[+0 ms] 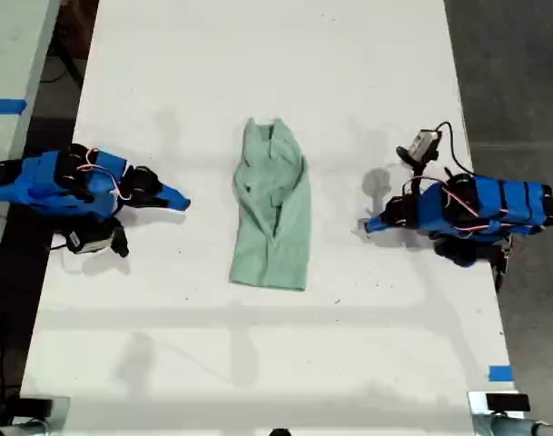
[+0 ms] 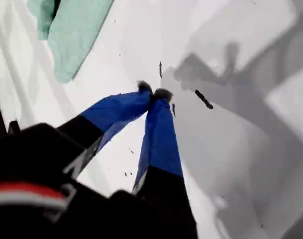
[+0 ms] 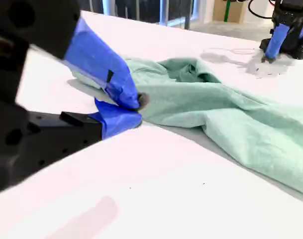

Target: Fold t shirt

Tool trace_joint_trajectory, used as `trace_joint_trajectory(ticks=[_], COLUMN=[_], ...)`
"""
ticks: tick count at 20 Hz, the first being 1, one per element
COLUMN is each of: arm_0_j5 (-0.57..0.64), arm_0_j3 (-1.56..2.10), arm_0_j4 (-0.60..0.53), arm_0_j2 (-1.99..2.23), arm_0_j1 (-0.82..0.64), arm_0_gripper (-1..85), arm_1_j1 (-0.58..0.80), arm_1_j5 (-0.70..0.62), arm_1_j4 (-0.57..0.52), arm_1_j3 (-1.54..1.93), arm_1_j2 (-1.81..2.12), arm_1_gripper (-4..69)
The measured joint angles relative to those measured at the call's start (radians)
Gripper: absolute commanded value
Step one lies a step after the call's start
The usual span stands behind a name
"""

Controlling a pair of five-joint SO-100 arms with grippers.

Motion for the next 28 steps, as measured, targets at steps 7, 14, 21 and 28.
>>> trace_joint_trajectory(ticks=[7, 14, 21, 28], arm_0_j5=[-0.049, -0.156, -0.097, -0.092], arm_0_j3=[0.005, -0.373, -1.23, -1.893], arm_0_j4=[0.009, -0.121, -0.08, 0.176], arm_0_j2=[0.0, -0.664, -1.853, -2.442], arm_0_j1=[0.002, 0.173, 0.261, 0.27], arm_0_gripper=[-0.3, 15.3, 17.9, 17.0], arm_1_j1=[-0.006, -0.063, -0.206, -0.224], arm_1_j5=[0.144, 0.189, 0.183, 0.133], arm_1_j4=[0.092, -0.143, -0.183, -0.307], arm_1_j3=[-0.009, -0.13, -1.0, -1.213], arm_1_j2=[0.005, -0.327, -1.486, -1.822], arm_1_gripper=[0.6, 12.2, 17.0, 18.3])
